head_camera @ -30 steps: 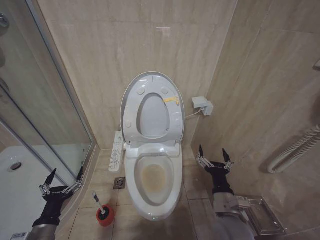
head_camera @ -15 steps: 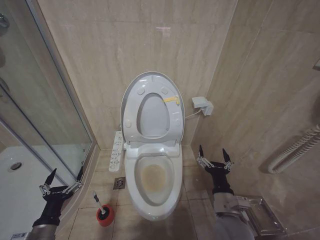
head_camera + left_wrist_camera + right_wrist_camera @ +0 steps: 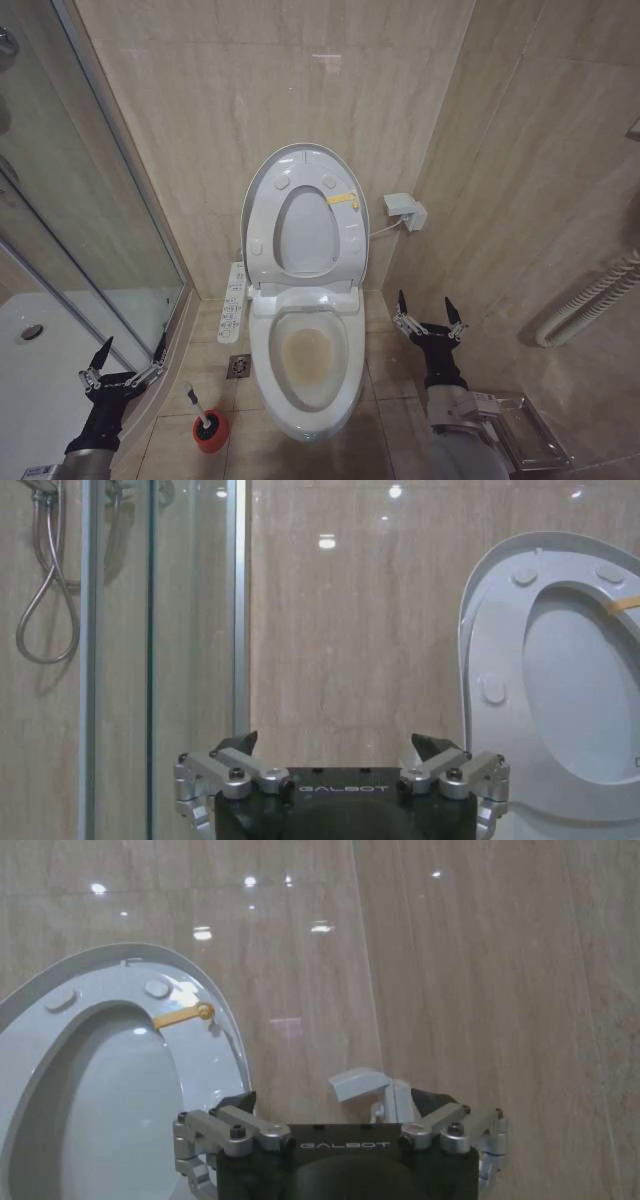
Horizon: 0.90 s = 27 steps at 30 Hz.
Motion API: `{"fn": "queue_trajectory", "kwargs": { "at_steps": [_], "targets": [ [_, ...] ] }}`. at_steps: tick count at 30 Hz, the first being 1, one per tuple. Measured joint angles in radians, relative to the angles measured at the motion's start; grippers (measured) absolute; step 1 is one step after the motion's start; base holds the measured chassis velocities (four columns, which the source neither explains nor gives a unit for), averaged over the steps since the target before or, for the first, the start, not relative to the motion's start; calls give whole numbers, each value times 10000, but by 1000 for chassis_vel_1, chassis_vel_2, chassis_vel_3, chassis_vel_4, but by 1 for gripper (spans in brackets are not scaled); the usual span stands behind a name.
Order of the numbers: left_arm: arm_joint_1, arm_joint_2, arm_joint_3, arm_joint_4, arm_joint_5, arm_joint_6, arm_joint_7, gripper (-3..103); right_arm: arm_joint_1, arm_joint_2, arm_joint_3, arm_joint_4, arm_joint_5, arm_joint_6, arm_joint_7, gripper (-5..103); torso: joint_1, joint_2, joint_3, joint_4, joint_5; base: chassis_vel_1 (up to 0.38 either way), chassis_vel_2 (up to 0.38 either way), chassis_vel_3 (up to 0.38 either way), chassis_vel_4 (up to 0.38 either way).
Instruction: Open the toilet lid, clean the toilet bowl with a toilet brush, close the toilet lid, and flush.
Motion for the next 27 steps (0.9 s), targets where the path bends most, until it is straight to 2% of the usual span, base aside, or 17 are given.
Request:
{"fn": "queue_trajectory", "kwargs": {
  "at_steps": [3, 6, 13, 18, 19, 20, 21, 22, 25, 26, 27],
  "targets": [
    [0, 0, 0, 0, 0, 0, 0, 100, -55, 0, 30, 1, -8, -3, -24, 100, 0, -1, 0, 1, 0, 0, 0, 0, 0],
    [0, 0, 1, 1, 0, 0, 0, 100, -732, -14, 477, 67, -153, -110, -393, 100, 0, -2, -1, 0, 1, 0, 0, 0, 0],
    [0, 0, 0, 1, 0, 0, 0, 100, -3206, -90, 2100, 372, -703, -558, -1737, 100, -4, -2, -3, -6, -1, 0, 0, 0, 0],
    [0, 0, 0, 0, 0, 0, 0, 100, -3366, -85, 2223, 398, -743, -558, -1903, 100, -4, -3, -3, 0, -1, 0, 0, 0, 0],
    [0, 0, 0, 0, 0, 0, 0, 100, -3333, -55, 2205, 359, -738, -464, -1986, 100, -4, -3, -4, 2, -2, 0, 0, 0, 0],
    [0, 0, 2, 1, 0, 0, 1, 100, -3059, 131, 2037, 27, -633, 68, -2349, 100, -4, -4, -3, -1, -7, 0, 0, 0, 0],
    [0, 0, 2, 1, 0, 0, 1, 100, -3059, 131, 2037, 27, -633, 68, -2349, 100, -4, -4, -3, -1, -7, 0, 0, 0, 0],
    [-1, 2, 0, 0, 0, -1, 0, 100, -2770, 300, 1846, -234, -518, 517, -2661, 100, -3, -5, -4, 1, 12, 0, 0, 0, 0],
    [0, 1, 0, 1, 0, -1, 0, 100, -2568, 409, 1752, -452, -467, 879, -2931, 100, -3, -4, -3, 4, -5, 0, 0, 0, 0],
    [0, 0, 3, 1, -1, 0, 2, 100, -2227, 692, 1738, -752, -641, 1144, -3271, 100, -4, -5, -3, -3, -9, 0, 0, 0, 0],
    [-1, 4, 0, 1, 0, -1, 1, 100, -1884, 878, 1726, -862, -728, 1233, -3395, 100, -2, -6, -3, 0, 12, 0, 0, 0, 0]
  ]
}}
